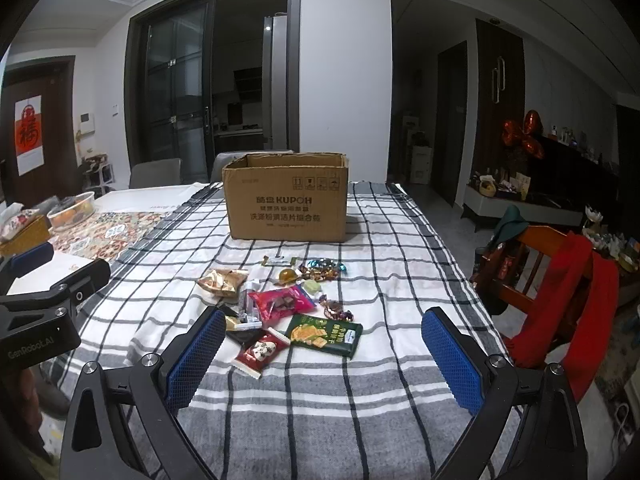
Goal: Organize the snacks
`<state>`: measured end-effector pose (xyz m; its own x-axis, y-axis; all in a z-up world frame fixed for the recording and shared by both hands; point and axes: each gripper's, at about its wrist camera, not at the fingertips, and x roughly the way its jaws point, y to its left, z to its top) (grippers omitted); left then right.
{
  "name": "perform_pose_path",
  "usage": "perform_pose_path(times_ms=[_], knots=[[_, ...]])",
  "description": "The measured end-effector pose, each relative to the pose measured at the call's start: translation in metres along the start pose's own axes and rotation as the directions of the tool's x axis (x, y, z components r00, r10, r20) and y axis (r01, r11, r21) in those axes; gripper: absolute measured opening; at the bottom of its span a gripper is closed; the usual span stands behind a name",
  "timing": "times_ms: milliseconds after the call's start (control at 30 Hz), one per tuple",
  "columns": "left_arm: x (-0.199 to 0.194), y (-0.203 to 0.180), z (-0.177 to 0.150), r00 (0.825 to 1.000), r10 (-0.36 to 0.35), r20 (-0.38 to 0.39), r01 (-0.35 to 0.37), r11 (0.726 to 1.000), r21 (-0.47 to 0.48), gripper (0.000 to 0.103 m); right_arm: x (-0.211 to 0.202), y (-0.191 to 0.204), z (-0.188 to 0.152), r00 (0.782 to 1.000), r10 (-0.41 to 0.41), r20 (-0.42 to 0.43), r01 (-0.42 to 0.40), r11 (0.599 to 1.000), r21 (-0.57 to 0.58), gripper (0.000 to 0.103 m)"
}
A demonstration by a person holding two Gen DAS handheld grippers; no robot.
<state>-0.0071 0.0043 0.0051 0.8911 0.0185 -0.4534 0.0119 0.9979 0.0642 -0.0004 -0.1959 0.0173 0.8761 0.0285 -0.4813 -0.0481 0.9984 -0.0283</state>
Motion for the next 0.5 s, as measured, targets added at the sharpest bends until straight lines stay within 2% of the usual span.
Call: perform_pose_path(times_ms=[500], knots=[[-0.0001,0.0003,-0.0004,1.0,0.0,0.001,0.0,1.0,0.0,0.103,0.0013,0.0026,-0.0003,1.0,0.015,-0.003,-0.015,1.0,-0.004,0.1]])
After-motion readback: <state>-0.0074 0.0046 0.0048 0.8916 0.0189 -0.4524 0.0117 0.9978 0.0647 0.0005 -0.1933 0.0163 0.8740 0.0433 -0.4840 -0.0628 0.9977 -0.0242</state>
